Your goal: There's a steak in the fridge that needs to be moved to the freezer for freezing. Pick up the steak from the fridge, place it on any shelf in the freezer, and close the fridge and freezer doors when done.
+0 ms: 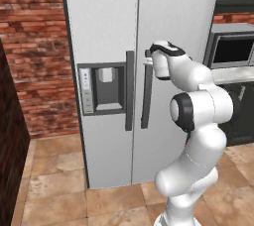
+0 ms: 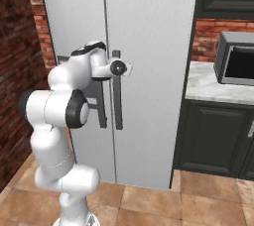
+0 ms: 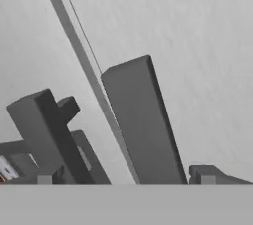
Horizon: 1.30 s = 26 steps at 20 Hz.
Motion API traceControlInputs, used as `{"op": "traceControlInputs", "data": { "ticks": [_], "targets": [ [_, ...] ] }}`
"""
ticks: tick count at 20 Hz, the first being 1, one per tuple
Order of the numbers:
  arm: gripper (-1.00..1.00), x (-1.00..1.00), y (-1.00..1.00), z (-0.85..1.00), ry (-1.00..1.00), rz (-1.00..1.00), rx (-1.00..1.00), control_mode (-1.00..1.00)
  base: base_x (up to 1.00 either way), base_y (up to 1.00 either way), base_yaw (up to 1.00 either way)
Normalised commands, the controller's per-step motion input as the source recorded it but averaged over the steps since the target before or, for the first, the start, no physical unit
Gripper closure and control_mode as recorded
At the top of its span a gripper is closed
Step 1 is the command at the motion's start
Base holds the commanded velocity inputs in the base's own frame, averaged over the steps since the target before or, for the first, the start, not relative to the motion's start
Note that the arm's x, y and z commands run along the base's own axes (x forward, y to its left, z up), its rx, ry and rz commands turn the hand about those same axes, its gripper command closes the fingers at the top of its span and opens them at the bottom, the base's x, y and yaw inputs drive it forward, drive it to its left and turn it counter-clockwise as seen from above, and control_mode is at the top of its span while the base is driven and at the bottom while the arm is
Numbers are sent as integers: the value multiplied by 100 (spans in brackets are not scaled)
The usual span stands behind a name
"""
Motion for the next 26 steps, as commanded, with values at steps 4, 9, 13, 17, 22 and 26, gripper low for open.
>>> {"op": "traceControlInputs", "data": {
  "ticks": [4,9,13,17,22,26],
  "targets": [
    [-100,98,4,-4,-1,-5,1,-100,0,0,0],
    [-100,100,0,-12,0,0,1,-100,0,0,0],
    [-100,100,0,-11,0,0,2,-100,0,0,0],
    [-100,100,0,-7,0,0,4,-100,0,0,0],
    [-100,100,0,-3,0,0,5,-100,0,0,0],
    [-100,100,0,-8,0,0,1,-100,0,0,0]
  ]
}}
